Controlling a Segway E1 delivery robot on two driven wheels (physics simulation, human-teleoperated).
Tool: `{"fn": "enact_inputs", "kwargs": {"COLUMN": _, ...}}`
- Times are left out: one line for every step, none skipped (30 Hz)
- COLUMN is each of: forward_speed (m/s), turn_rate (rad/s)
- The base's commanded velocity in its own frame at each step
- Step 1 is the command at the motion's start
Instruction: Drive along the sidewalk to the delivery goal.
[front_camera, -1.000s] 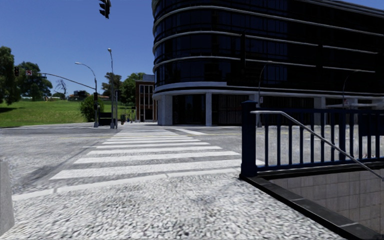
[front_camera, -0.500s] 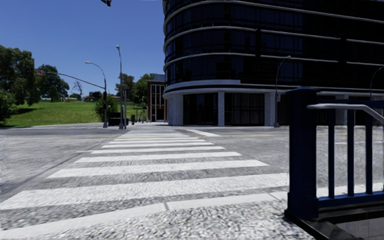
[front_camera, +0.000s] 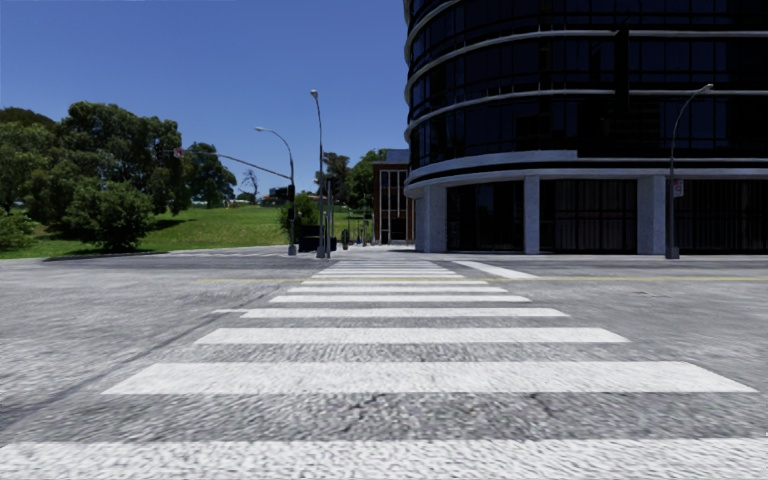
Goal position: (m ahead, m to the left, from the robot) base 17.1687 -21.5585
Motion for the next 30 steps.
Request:
{"fn": "enact_inputs", "kwargs": {"forward_speed": 2.0, "turn_rate": 0.0}}
{"fn": "enact_inputs", "kwargs": {"forward_speed": 2.0, "turn_rate": 0.0}}
{"fn": "enact_inputs", "kwargs": {"forward_speed": 2.0, "turn_rate": 0.0}}
{"fn": "enact_inputs", "kwargs": {"forward_speed": 2.0, "turn_rate": 0.0}}
{"fn": "enact_inputs", "kwargs": {"forward_speed": 2.0, "turn_rate": 0.0}}
{"fn": "enact_inputs", "kwargs": {"forward_speed": 2.0, "turn_rate": 0.0}}
{"fn": "enact_inputs", "kwargs": {"forward_speed": 2.0, "turn_rate": 0.0}}
{"fn": "enact_inputs", "kwargs": {"forward_speed": 2.0, "turn_rate": 0.0}}
{"fn": "enact_inputs", "kwargs": {"forward_speed": 2.0, "turn_rate": -0.32}}
{"fn": "enact_inputs", "kwargs": {"forward_speed": 2.0, "turn_rate": -0.81}}
{"fn": "enact_inputs", "kwargs": {"forward_speed": 2.0, "turn_rate": -1.0}}
{"fn": "enact_inputs", "kwargs": {"forward_speed": 2.0, "turn_rate": -1.0}}
{"fn": "enact_inputs", "kwargs": {"forward_speed": 2.0, "turn_rate": 0.0}}
{"fn": "enact_inputs", "kwargs": {"forward_speed": 2.0, "turn_rate": 0.0}}
{"fn": "enact_inputs", "kwargs": {"forward_speed": 2.0, "turn_rate": 0.0}}
{"fn": "enact_inputs", "kwargs": {"forward_speed": 2.0, "turn_rate": 0.0}}
{"fn": "enact_inputs", "kwargs": {"forward_speed": 2.0, "turn_rate": 0.0}}
{"fn": "enact_inputs", "kwargs": {"forward_speed": 2.0, "turn_rate": 0.0}}
{"fn": "enact_inputs", "kwargs": {"forward_speed": 2.0, "turn_rate": 0.0}}
{"fn": "enact_inputs", "kwargs": {"forward_speed": 2.0, "turn_rate": 0.0}}
{"fn": "enact_inputs", "kwargs": {"forward_speed": 2.0, "turn_rate": 0.0}}
{"fn": "enact_inputs", "kwargs": {"forward_speed": 2.0, "turn_rate": 0.0}}
{"fn": "enact_inputs", "kwargs": {"forward_speed": 2.0, "turn_rate": 0.0}}
{"fn": "enact_inputs", "kwargs": {"forward_speed": 2.0, "turn_rate": 0.0}}
{"fn": "enact_inputs", "kwargs": {"forward_speed": 2.0, "turn_rate": 0.0}}
{"fn": "enact_inputs", "kwargs": {"forward_speed": 2.0, "turn_rate": 0.0}}
{"fn": "enact_inputs", "kwargs": {"forward_speed": 2.0, "turn_rate": 0.0}}
{"fn": "enact_inputs", "kwargs": {"forward_speed": 2.0, "turn_rate": 0.0}}
{"fn": "enact_inputs", "kwargs": {"forward_speed": 2.0, "turn_rate": 0.0}}
{"fn": "enact_inputs", "kwargs": {"forward_speed": 2.0, "turn_rate": 0.0}}
